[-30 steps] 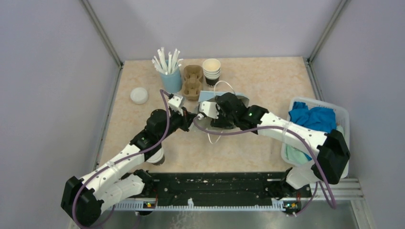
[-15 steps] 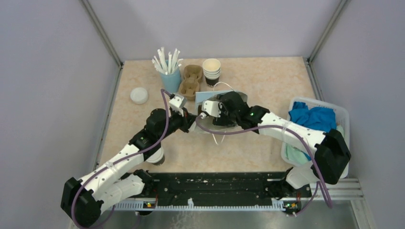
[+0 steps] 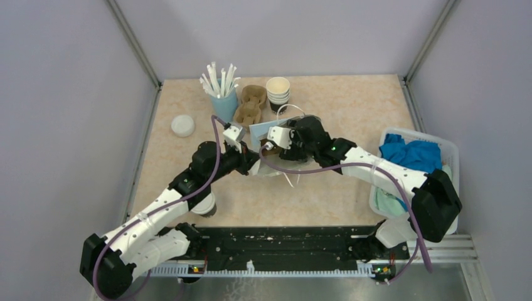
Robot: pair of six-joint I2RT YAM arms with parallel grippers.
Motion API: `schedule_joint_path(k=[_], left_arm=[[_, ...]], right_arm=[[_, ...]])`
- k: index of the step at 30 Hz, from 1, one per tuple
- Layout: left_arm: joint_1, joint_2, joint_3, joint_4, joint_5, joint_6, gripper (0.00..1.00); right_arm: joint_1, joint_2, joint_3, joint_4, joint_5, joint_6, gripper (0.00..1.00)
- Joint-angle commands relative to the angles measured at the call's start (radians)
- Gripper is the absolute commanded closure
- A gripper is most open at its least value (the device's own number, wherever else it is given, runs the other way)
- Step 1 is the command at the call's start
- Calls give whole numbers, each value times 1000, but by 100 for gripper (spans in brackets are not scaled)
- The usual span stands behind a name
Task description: Pack the takeout coffee
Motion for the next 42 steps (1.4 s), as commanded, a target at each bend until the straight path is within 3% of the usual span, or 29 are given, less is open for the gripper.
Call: schedule_joint_path(k=[1,8,16,29,35,42], left_arm=[[-2,6,52,-17,47,-36,100],[-3,-11,67,-71,70,-57,100],[-3,-47,45,-97,17,23,100],[-2,-46,53,-107,-36,9,100],[-1,-35,45,-84,-4,-3,100],[-1,-24,51,-65,26,-37,100]], right_arm=[[-15,-39,27,40,-63,38,65],[-14,-33,53,-21,-126,-2,62],[-13,-23,116,-142,-243,-64,61],[25,9,239,-292,-267,-226,60],[28,24,221,-303,-261,-299,58],[29,25,148,-170,-245,-334,58]])
